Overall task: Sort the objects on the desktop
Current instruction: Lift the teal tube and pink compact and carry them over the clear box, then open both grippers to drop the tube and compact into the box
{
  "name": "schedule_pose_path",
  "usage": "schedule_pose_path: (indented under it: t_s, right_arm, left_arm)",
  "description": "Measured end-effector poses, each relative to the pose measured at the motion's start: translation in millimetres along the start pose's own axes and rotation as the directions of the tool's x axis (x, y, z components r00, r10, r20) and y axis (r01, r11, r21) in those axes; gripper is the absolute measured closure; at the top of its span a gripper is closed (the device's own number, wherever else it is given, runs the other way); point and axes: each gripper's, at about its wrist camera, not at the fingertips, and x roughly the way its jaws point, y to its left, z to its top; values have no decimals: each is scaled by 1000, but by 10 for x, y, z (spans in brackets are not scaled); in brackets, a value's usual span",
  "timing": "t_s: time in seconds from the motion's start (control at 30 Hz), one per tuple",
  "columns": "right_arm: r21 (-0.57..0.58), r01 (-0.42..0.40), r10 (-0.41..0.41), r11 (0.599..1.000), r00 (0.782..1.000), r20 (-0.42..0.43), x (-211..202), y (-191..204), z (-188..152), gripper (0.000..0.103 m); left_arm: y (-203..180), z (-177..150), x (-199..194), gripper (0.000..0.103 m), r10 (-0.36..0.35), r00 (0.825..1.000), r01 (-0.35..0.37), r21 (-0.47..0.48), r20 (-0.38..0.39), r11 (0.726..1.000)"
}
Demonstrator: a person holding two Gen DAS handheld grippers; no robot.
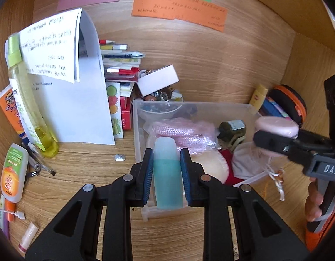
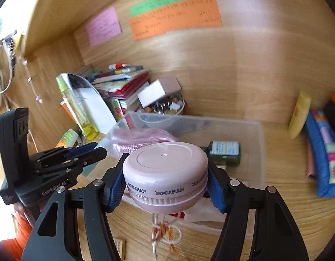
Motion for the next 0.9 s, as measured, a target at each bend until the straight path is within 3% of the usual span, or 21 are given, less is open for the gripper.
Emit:
schedule_pose_path:
  t_s: [0.7,0.83,0.9]
  right_arm:
    - [-75,83,-88,994,994,-66,260,95,-164,42]
    - [-73,90,-94,993,994,-60,233,101,-155,41]
    - [-70,83,-86,994,995,-49,182,103,-144,36]
  left_arm:
    - [-81,-108,-40,79,25,1000,-25,52,-3,998]
    - [-80,-115,-101,69,13,1000,-15,64,24,998]
    - [-83,-112,-164,58,20,998,-25,69,61,997]
